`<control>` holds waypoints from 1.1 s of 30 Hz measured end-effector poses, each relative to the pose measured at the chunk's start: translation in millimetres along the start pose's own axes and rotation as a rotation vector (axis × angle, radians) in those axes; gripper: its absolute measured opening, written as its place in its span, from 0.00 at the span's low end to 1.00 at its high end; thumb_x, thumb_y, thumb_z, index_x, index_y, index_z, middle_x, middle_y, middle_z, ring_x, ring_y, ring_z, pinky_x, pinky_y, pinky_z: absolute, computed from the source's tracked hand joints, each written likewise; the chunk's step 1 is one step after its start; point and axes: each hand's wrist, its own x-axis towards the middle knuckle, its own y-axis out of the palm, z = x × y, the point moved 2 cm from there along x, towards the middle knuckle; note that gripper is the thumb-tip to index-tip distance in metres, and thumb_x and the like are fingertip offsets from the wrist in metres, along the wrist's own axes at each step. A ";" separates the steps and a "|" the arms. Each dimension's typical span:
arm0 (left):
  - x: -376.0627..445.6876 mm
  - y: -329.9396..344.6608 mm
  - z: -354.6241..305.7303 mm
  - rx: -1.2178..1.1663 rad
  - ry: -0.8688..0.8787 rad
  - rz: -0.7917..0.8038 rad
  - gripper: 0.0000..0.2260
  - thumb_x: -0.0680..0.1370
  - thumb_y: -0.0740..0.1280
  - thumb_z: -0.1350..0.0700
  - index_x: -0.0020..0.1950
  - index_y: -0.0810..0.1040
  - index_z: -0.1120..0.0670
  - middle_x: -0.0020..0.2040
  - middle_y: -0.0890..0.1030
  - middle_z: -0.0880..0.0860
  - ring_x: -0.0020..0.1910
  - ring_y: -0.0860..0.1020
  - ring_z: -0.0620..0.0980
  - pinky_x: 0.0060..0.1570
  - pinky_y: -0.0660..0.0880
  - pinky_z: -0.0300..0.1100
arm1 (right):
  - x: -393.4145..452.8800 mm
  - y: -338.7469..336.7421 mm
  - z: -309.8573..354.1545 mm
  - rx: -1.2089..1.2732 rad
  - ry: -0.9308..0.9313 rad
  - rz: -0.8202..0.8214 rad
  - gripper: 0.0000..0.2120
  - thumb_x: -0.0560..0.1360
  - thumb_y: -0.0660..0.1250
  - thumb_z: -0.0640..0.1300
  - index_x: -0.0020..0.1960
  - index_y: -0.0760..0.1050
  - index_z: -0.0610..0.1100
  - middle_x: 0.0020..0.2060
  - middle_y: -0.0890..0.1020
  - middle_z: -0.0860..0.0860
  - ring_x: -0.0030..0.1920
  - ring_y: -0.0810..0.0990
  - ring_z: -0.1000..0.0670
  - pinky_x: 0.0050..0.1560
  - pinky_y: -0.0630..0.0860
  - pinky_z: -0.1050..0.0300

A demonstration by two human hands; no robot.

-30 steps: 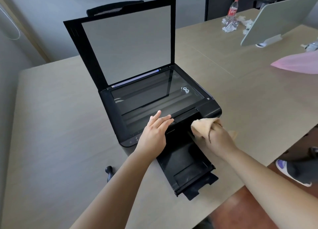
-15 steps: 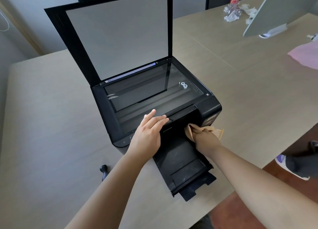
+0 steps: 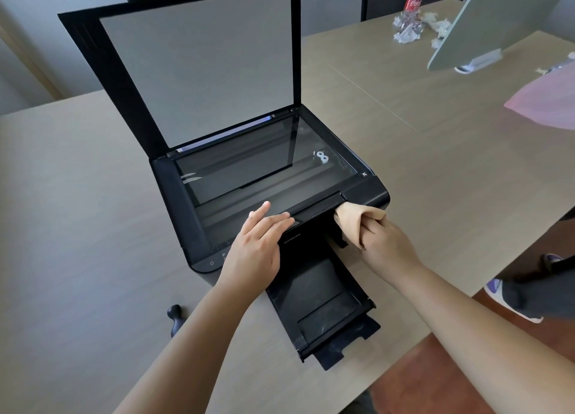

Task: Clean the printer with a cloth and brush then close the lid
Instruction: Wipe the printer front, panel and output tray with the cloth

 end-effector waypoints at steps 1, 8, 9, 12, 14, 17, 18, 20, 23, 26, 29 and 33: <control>0.3 -0.1 -0.5 0.000 -0.001 -0.001 0.24 0.72 0.51 0.66 0.60 0.79 0.59 0.58 0.81 0.53 0.69 0.70 0.61 0.68 0.67 0.58 | -2.4 5.3 -2.6 -0.001 0.012 0.033 0.19 0.63 0.64 0.26 0.53 0.80 0.33 0.45 0.83 0.41 0.44 0.81 0.35 0.36 0.80 0.49; -0.6 -1.3 -0.3 0.013 0.007 0.001 0.23 0.72 0.52 0.67 0.60 0.80 0.59 0.58 0.82 0.53 0.68 0.71 0.61 0.68 0.67 0.57 | -10.6 28.6 4.9 0.001 0.032 0.363 0.16 0.62 0.68 0.28 0.48 0.81 0.39 0.49 0.83 0.46 0.41 0.79 0.38 0.43 0.79 0.44; -0.5 -1.4 -0.2 0.013 0.007 0.003 0.23 0.72 0.52 0.67 0.60 0.80 0.59 0.58 0.82 0.53 0.68 0.71 0.61 0.68 0.67 0.57 | -9.6 25.3 5.4 -0.003 0.028 0.357 0.16 0.61 0.69 0.27 0.47 0.81 0.38 0.48 0.83 0.45 0.41 0.80 0.38 0.43 0.79 0.45; -0.3 -1.6 -0.8 0.002 0.003 0.020 0.23 0.72 0.54 0.68 0.60 0.79 0.59 0.58 0.81 0.53 0.69 0.70 0.61 0.67 0.68 0.59 | -3.1 8.9 3.1 0.001 0.042 0.220 0.22 0.56 0.72 0.25 0.49 0.81 0.36 0.47 0.83 0.44 0.44 0.81 0.37 0.40 0.81 0.51; -0.1 -1.2 -0.3 -0.004 0.008 0.022 0.23 0.72 0.54 0.69 0.61 0.79 0.59 0.58 0.81 0.53 0.69 0.70 0.61 0.66 0.68 0.60 | 3.6 -0.4 5.4 0.035 0.026 0.112 0.21 0.61 0.69 0.26 0.54 0.80 0.34 0.49 0.83 0.42 0.47 0.81 0.36 0.41 0.81 0.50; -2.1 -0.4 0.8 -0.003 0.012 0.008 0.23 0.72 0.52 0.67 0.60 0.79 0.59 0.58 0.81 0.53 0.69 0.69 0.60 0.67 0.68 0.59 | 5.8 -6.4 14.7 0.071 0.022 0.042 0.19 0.67 0.62 0.30 0.56 0.79 0.35 0.51 0.82 0.42 0.50 0.80 0.36 0.43 0.81 0.51; -2.2 -0.4 0.6 0.000 0.014 0.006 0.23 0.72 0.52 0.67 0.60 0.80 0.59 0.58 0.81 0.53 0.69 0.69 0.60 0.67 0.68 0.59 | 8.0 -7.3 17.8 0.101 0.059 0.050 0.19 0.66 0.64 0.29 0.56 0.79 0.35 0.51 0.82 0.42 0.52 0.80 0.36 0.41 0.81 0.51; -1.0 -0.1 -0.2 0.006 0.018 0.005 0.23 0.73 0.52 0.67 0.60 0.80 0.59 0.58 0.81 0.53 0.69 0.70 0.60 0.68 0.67 0.58 | 15.7 -10.2 25.5 0.173 0.186 0.079 0.18 0.66 0.67 0.29 0.55 0.79 0.38 0.53 0.80 0.44 0.54 0.79 0.39 0.37 0.79 0.53; -0.9 0.4 -0.1 0.009 0.021 0.001 0.23 0.72 0.52 0.67 0.60 0.80 0.59 0.58 0.81 0.53 0.69 0.70 0.60 0.67 0.68 0.57 | 31.0 -9.9 36.2 0.237 0.398 0.049 0.15 0.71 0.65 0.34 0.57 0.78 0.40 0.58 0.77 0.46 0.57 0.77 0.45 0.42 0.71 0.59; -1.2 -0.1 -0.2 0.019 0.026 0.003 0.22 0.73 0.53 0.67 0.60 0.80 0.59 0.58 0.81 0.53 0.69 0.70 0.60 0.68 0.67 0.56 | 38.2 -8.4 46.0 0.182 0.398 0.066 0.14 0.72 0.64 0.35 0.56 0.77 0.37 0.56 0.78 0.45 0.60 0.72 0.46 0.50 0.72 0.59; -1.7 -0.2 -1.0 0.022 0.027 -0.001 0.21 0.73 0.53 0.67 0.60 0.80 0.59 0.58 0.82 0.54 0.68 0.71 0.61 0.67 0.68 0.57 | 32.6 6.2 45.1 0.024 0.163 0.178 0.13 0.65 0.64 0.34 0.48 0.80 0.36 0.44 0.82 0.42 0.55 0.74 0.45 0.63 0.71 0.55; -1.5 -0.3 -1.3 0.025 0.021 0.002 0.22 0.73 0.54 0.68 0.60 0.80 0.59 0.58 0.82 0.53 0.68 0.71 0.60 0.67 0.68 0.57 | 29.3 16.6 37.2 0.119 0.282 0.307 0.19 0.71 0.63 0.35 0.61 0.74 0.37 0.59 0.75 0.45 0.62 0.73 0.46 0.62 0.72 0.55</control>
